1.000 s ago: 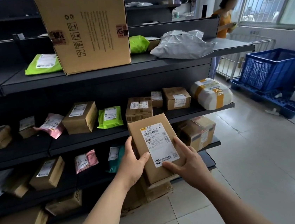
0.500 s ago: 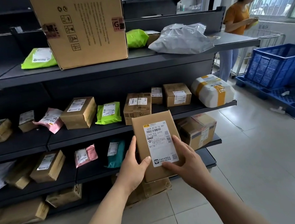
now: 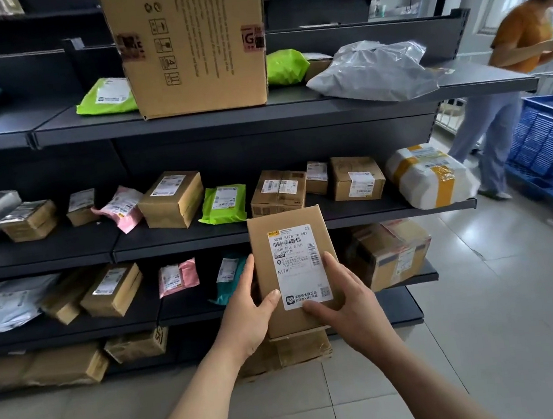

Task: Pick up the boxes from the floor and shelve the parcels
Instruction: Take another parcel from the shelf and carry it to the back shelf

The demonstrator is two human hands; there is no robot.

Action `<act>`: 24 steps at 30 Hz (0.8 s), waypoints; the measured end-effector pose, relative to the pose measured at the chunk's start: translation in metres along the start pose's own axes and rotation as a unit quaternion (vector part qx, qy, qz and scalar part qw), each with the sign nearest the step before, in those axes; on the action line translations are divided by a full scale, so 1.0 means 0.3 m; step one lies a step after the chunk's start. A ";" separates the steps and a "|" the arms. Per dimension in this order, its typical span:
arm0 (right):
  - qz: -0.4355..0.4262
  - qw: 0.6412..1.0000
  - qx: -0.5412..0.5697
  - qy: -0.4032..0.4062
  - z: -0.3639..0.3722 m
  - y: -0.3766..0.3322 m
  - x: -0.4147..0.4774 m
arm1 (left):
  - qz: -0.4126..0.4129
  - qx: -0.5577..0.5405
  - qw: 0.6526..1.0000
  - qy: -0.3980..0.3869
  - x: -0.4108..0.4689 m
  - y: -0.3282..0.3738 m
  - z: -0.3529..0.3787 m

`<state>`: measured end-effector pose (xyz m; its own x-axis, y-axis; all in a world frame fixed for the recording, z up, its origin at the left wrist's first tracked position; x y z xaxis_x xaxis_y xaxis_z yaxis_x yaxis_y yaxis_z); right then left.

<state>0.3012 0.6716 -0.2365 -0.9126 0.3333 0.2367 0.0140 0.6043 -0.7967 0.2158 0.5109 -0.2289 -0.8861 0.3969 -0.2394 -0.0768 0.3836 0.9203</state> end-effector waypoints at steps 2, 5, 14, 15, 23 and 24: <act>-0.008 1.000 0.001 -0.011 0.016 -0.032 0.028 | -0.007 -0.009 1.000 0.019 -0.005 -0.009 -0.037; -0.028 0.999 0.005 -0.044 0.066 -0.100 0.075 | -0.014 -0.015 0.998 0.056 -0.025 -0.015 -0.114; -0.124 0.979 -0.027 -0.160 0.343 -0.405 0.185 | -0.028 0.032 0.976 0.213 -0.156 -0.068 -0.501; -0.137 0.975 -0.031 -0.171 0.385 -0.447 0.188 | -0.035 0.036 0.971 0.232 -0.177 -0.080 -0.551; -0.235 0.940 0.007 -0.248 0.786 -0.858 0.187 | -0.065 0.027 0.930 0.360 -0.392 -0.207 -1.027; -0.248 0.934 0.017 -0.256 0.837 -0.912 0.180 | -0.065 0.022 0.926 0.372 -0.421 -0.224 -1.087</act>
<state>0.1454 0.3427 -0.1454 -0.8789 -0.3768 0.2924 -0.4683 0.5656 -0.6788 0.1839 0.1630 -0.1595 -0.9417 -0.3322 -0.0533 -0.2010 0.4282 0.8811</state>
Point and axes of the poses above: each hand's wrist, its own x-axis towards the middle knuckle, its own z-axis out of the palm, y = z × x, the point moved 9 cm from there along x, towards the middle knuckle, and after that the axes turned 10 degrees about -z, right-handed, at the moved point
